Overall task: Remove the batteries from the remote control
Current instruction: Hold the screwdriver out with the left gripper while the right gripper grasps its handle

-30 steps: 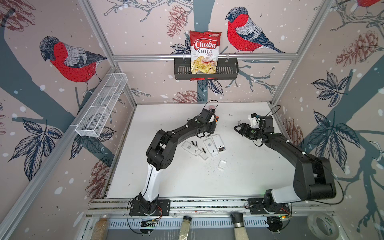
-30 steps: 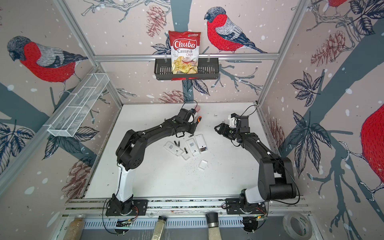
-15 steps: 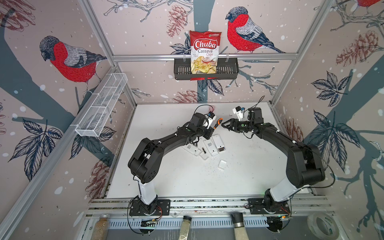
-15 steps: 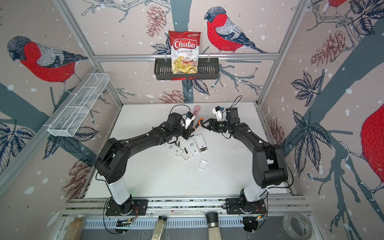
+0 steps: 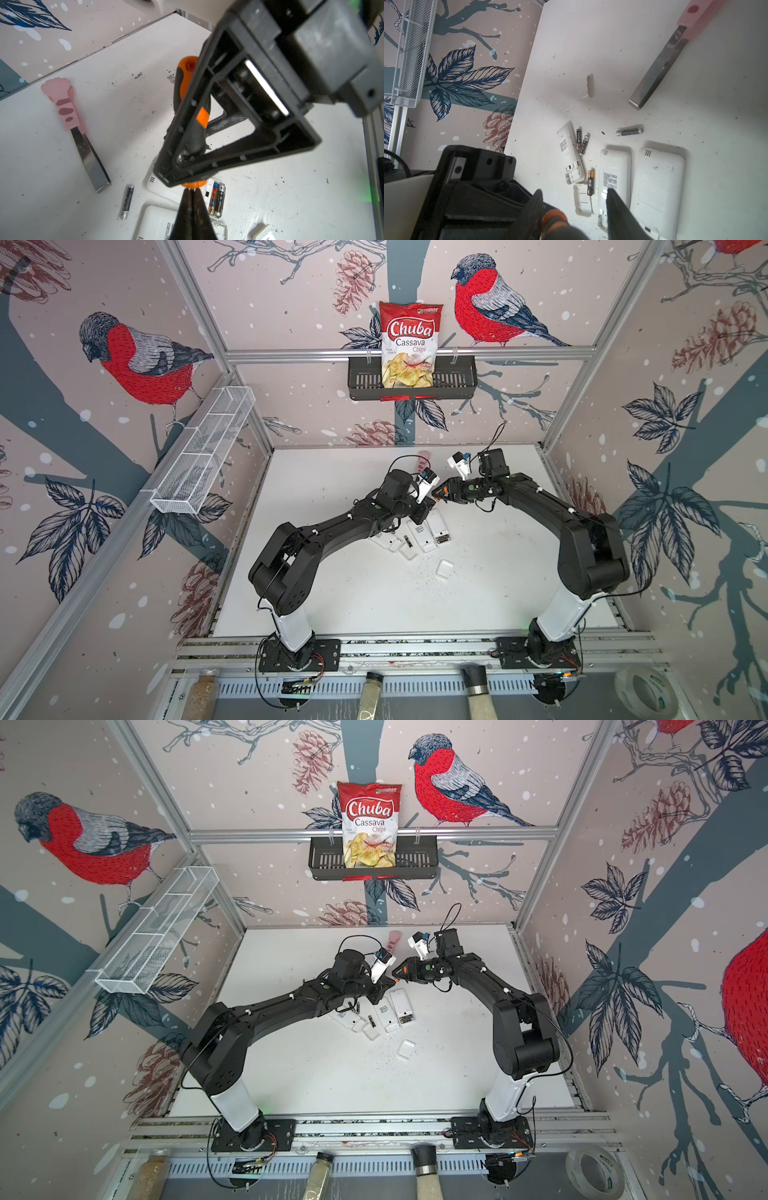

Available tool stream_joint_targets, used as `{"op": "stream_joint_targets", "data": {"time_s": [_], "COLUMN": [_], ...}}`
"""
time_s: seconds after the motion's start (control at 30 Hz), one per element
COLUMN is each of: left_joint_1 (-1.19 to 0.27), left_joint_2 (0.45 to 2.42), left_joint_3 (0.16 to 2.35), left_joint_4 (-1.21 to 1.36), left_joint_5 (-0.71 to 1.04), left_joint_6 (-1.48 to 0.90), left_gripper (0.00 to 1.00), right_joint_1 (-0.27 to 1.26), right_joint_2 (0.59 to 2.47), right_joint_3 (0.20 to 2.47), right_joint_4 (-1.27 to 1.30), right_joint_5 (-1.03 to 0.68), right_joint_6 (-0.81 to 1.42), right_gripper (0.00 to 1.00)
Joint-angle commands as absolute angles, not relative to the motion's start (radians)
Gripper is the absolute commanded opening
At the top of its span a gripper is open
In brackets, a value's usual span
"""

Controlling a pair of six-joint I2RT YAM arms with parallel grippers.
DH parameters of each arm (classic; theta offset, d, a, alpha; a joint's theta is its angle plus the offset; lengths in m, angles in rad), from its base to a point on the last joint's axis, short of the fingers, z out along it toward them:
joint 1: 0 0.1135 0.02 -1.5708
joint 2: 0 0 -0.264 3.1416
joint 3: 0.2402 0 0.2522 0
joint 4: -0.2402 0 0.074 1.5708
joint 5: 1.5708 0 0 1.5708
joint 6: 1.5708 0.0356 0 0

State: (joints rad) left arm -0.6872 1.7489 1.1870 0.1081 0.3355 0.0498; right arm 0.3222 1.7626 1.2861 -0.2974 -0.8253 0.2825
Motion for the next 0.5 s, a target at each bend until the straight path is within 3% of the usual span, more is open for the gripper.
{"op": "stream_joint_targets", "data": {"time_s": [0.0,0.3,0.47], "left_joint_1": [-0.69,-0.69,-0.69], "left_joint_2": [1.731,1.735,1.754], "left_joint_3": [1.178,1.178,1.2], "left_joint_4": [0.169,0.168,0.145], "left_joint_5": [0.356,0.357,0.337], "left_joint_6": [0.071,0.086,0.091], "left_gripper": [0.0,0.0,0.0], "right_joint_1": [0.314,0.29,0.291], "right_joint_2": [1.77,1.771,1.77], "right_joint_3": [1.3,1.298,1.288], "right_joint_4": [-0.32,-0.307,-0.304], "right_joint_5": [-0.859,-0.916,-0.921], "right_joint_6": [0.257,0.263,0.267], "right_gripper": [0.47,0.28,0.22]}}
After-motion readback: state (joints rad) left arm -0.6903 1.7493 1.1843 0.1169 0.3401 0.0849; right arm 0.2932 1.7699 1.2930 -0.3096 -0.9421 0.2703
